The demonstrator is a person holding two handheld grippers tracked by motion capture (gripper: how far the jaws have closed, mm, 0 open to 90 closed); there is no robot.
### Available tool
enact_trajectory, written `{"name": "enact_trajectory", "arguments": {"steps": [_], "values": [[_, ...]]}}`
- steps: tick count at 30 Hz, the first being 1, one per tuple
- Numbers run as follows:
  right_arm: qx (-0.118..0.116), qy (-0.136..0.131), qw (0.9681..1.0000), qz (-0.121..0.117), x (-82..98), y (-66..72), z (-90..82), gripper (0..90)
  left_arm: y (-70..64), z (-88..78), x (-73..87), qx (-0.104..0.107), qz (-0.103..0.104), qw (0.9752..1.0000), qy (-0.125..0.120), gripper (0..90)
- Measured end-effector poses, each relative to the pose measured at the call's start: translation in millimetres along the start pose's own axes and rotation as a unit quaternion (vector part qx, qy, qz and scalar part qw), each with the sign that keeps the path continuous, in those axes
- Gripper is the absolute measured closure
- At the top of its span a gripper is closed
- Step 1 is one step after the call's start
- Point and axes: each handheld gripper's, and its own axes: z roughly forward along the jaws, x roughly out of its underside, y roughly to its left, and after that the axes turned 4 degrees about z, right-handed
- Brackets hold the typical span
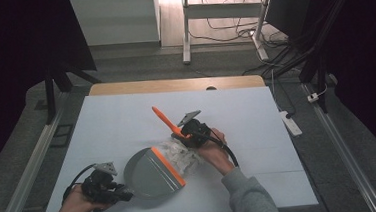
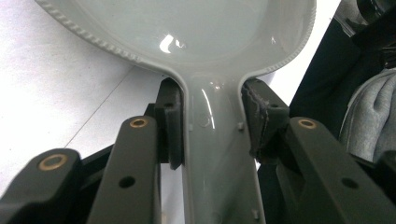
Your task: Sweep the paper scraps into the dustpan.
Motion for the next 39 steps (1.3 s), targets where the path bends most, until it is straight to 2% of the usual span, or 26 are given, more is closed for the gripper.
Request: {"name": "enact_trajectory", "arguments": {"steps": [10,19,25,29,31,34,36,39], "values": [[-0.012,0.000,0.9998,-0.018,-2.6,14.7,0.8,70.2,0.2,0.7,-0.3,0.002,-0.002,1.0000,0.000,61.8],[-0.029,-0.003,0.9989,-0.037,-4.6,34.8,1.0,70.2,0.5,1.0,-0.4,0.003,-0.003,1.0000,0.000,61.8],[-0.060,-0.010,0.9972,-0.044,-5.7,52.0,-1.3,70.2,0.4,1.3,-0.6,0.002,-0.005,1.0000,0.000,61.8],[-0.090,-0.023,0.9940,-0.058,-8.6,69.1,-3.6,70.2,0.5,1.7,-0.3,0.002,-0.005,1.0000,-0.001,61.8],[-0.087,-0.035,0.9929,-0.072,-11.0,74.9,-8.0,70.2,0.4,1.7,-0.3,0.002,-0.005,1.0000,-0.001,61.7],[-0.082,-0.057,0.9932,-0.059,-13.5,69.8,-18.4,70.2,0.7,1.7,-0.2,0.002,-0.004,1.0000,0.000,61.8],[-0.070,-0.068,0.9937,-0.054,-13.4,61.2,-25.4,70.2,0.6,1.7,-0.2,0.002,-0.004,1.0000,0.000,61.8],[-0.055,-0.077,0.9950,-0.032,-9.5,46.4,-37.1,70.2,0.5,1.7,-0.3,0.003,-0.005,1.0000,0.000,61.7]]}}
